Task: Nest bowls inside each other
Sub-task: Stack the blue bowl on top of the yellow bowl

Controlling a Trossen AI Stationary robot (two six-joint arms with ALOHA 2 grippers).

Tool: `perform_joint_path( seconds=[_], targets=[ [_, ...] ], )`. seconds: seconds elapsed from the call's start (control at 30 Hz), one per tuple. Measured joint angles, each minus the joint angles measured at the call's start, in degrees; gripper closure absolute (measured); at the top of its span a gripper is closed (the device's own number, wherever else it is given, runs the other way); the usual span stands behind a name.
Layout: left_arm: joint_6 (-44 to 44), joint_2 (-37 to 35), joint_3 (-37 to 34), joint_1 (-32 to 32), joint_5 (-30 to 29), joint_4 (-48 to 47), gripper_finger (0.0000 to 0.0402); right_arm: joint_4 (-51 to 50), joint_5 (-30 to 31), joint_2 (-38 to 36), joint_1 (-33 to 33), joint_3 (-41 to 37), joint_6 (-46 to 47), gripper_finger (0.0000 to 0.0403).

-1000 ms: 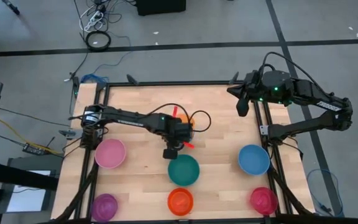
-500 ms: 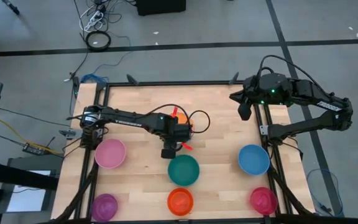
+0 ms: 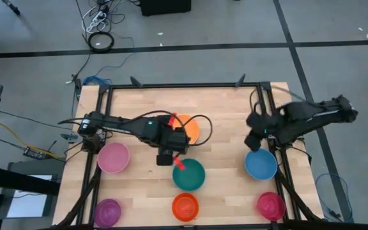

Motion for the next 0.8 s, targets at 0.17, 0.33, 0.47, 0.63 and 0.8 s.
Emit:
perform_joint_path(
  seconds=[0.17,0.33,0.47,0.63,0.8],
  targets=[
    [-7.98,-6.86,-0.23,-3.96,-2.44,-0.1,0.0193,6.42,-2.66,0.56,9.04,-8.06,13.2,0.0366],
    [-15.6,-12.6,-0.25,-8.96,-9.37,0.01,0.0193,8.69,-5.59,2.63,14.47,-11.56,21.96,0.0366],
    [-19.2,-15.63,-0.25,-12.12,-12.66,-0.01,0.0193,9.79,-7.33,5.2,15.83,-12.08,25.12,0.0365],
    [-20.99,-16.46,-0.34,-14.09,-14.36,0.07,0.0193,14.94,-10.2,8.76,16.13,-12.08,25.05,0.0365],
    [-21.04,-16.66,-0.34,-14.51,-14.48,0.07,0.0193,16.37,-13.5,12.23,16.58,-11.58,24.34,0.0363]
  ],
)
